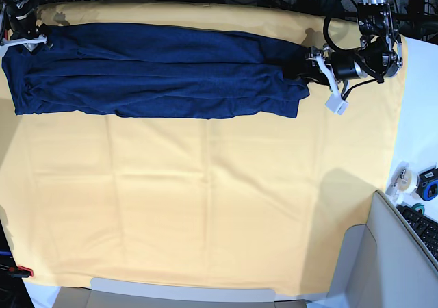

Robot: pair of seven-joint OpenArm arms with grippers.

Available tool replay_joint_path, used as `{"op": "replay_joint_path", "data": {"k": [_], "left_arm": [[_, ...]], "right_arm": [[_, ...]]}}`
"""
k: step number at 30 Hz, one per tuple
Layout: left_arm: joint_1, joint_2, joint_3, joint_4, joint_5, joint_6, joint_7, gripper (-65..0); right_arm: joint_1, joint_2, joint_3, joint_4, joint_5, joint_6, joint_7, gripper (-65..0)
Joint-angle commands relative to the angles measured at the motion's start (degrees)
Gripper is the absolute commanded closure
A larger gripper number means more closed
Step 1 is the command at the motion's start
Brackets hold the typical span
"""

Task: Fold the T-shirt properly
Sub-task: 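Hold the strip ends and pull them apart to straighten the strip, then carry the strip end with the left gripper toward the right gripper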

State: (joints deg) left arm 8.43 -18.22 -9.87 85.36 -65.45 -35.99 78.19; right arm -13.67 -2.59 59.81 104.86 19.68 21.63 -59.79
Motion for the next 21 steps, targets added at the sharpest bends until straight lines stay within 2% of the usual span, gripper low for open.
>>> {"op": "replay_joint_path", "data": {"k": [1, 6, 11, 15, 16, 18, 20, 21], "left_arm": [[-0.21, -0.2, -0.02, 0.48, -0.62, 0.08, 0.62, -26.0], [-2.05, 2.44, 0.07, -0.66, -0.62, 0.08, 1.06, -26.0], [-4.25, 2.7, 0.07, -7.08, -0.7, 0.08, 0.71, -25.7], [-5.04, 2.79, -0.02, -7.87, -0.79, -0.1, 0.62, -24.0], [-5.04, 2.79, -0.02, -7.87, -0.79, -0.8, 0.62, -21.4], [-5.04, 2.79, -0.02, -7.87, -0.79, -3.79, 0.88, -12.1], [-5.04, 2.79, -0.02, -7.87, -0.79, -4.01, 1.06, 0.0], [-5.04, 2.79, 0.07, -7.78, -0.79, -4.01, 1.06, 0.0]], "right_arm": [[-0.17, 0.61, 0.19, 0.59, 0.41, 0.13, 1.11, -30.7], [0.0, 0.7, 0.19, -3.19, 0.58, 0.22, 1.11, -30.7], [-0.17, 0.7, 0.19, -4.07, 0.67, 0.22, 1.11, -30.7], [-0.17, 0.7, 0.19, -3.98, 0.67, 0.22, 1.11, -30.7], [-0.17, 0.7, 0.19, -3.98, 0.67, 0.22, 1.11, -30.7], [-0.17, 0.7, 0.19, -3.98, 0.67, 0.22, 1.11, -30.7], [-0.17, 0.7, 0.19, -3.89, 0.67, 0.22, 1.11, -30.7], [-0.17, 0.7, 0.19, -3.8, 0.67, 0.22, 1.11, -30.7]]}}
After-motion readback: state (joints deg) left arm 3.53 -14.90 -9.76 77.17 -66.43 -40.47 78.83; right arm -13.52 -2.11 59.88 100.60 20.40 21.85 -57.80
